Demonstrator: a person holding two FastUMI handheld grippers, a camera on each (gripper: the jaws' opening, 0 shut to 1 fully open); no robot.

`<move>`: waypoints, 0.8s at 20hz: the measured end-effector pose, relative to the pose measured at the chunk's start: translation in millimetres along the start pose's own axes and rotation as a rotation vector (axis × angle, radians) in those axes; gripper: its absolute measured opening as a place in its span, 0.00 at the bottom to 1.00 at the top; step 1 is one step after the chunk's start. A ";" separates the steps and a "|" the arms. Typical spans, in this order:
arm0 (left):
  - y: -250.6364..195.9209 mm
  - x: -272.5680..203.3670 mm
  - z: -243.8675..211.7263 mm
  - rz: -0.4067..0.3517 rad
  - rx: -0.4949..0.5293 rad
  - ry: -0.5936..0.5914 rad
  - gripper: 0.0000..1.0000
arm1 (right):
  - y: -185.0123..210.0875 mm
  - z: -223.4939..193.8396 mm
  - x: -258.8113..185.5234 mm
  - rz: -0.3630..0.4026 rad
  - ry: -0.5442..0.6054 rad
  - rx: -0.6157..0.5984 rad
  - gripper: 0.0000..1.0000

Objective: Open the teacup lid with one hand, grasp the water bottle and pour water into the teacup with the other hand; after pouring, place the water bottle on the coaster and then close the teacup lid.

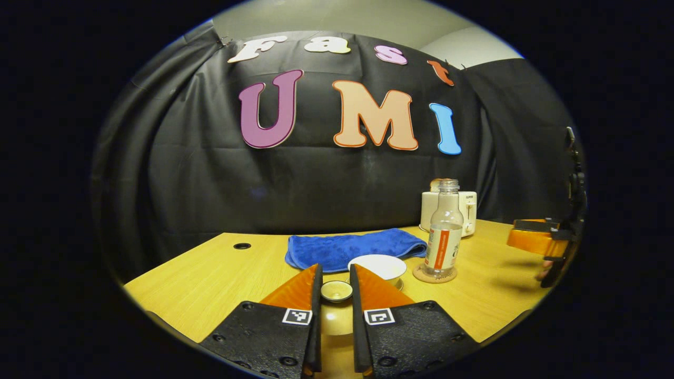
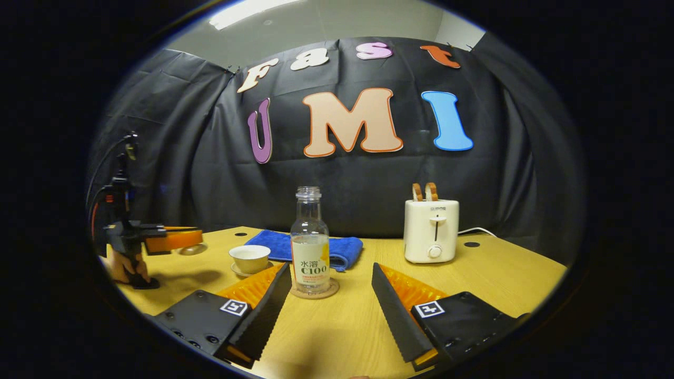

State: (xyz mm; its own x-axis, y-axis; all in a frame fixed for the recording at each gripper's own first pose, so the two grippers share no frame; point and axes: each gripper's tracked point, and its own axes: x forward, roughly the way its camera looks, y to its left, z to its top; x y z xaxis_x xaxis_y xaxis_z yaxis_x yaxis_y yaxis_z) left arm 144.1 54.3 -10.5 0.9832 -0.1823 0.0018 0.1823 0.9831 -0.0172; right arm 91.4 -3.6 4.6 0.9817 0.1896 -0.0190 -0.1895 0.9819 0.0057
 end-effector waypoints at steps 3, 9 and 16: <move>-18.8 28.7 0.3 -0.020 0.002 -0.003 0.21 | -5.8 0.5 -20.0 0.009 0.001 0.000 0.98; -44.0 72.6 -0.1 -0.035 0.006 0.002 0.21 | -12.0 0.7 -43.6 0.017 0.000 0.000 0.98; -53.0 88.2 2.2 -0.036 0.006 0.000 0.21 | -10.9 -0.6 -46.2 0.023 0.000 0.000 0.98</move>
State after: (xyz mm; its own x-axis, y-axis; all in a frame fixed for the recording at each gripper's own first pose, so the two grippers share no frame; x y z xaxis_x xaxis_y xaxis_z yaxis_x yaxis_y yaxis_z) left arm 221.2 -13.9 -7.3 0.9760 -0.2176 0.0027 0.2176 0.9760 -0.0113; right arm 48.1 -23.1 4.8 0.9770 0.2126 -0.0186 -0.2125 0.9771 0.0058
